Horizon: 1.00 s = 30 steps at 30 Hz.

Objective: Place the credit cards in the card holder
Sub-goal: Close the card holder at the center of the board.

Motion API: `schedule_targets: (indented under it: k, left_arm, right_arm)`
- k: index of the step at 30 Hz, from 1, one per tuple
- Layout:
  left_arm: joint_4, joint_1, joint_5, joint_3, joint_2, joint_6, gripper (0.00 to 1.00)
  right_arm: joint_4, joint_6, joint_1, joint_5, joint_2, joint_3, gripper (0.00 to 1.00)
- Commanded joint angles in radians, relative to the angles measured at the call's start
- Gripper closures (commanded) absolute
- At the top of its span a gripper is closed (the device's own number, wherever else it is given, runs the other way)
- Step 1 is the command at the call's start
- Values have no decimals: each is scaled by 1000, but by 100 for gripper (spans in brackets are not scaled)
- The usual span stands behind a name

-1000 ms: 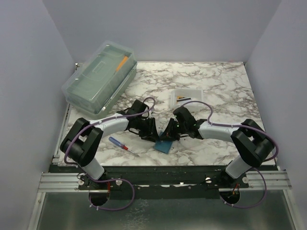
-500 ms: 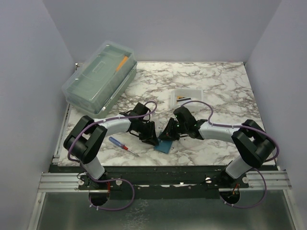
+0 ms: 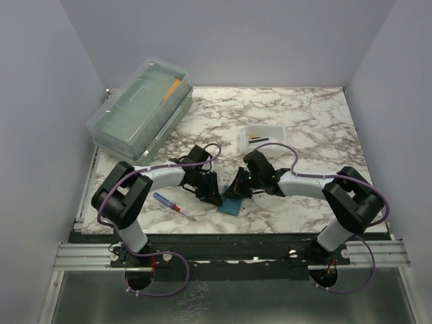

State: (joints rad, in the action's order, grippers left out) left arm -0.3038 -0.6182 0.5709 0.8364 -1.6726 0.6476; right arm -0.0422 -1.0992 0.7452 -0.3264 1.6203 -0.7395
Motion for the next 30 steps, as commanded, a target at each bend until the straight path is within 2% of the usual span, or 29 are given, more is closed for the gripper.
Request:
schedule_targets:
  k: [1, 16, 30]
  left_arm:
    - [-13, -1, -35, 5, -47, -2, 79]
    - [-61, -1, -94, 36, -93, 1, 81]
    - [-66, -2, -97, 38, -88, -4, 81]
  right_arm:
    - [90, 7, 5, 34, -17, -19, 100]
    - [220, 41, 19, 91, -13, -81, 100]
    - [235, 46, 22, 121, 12, -72, 100]
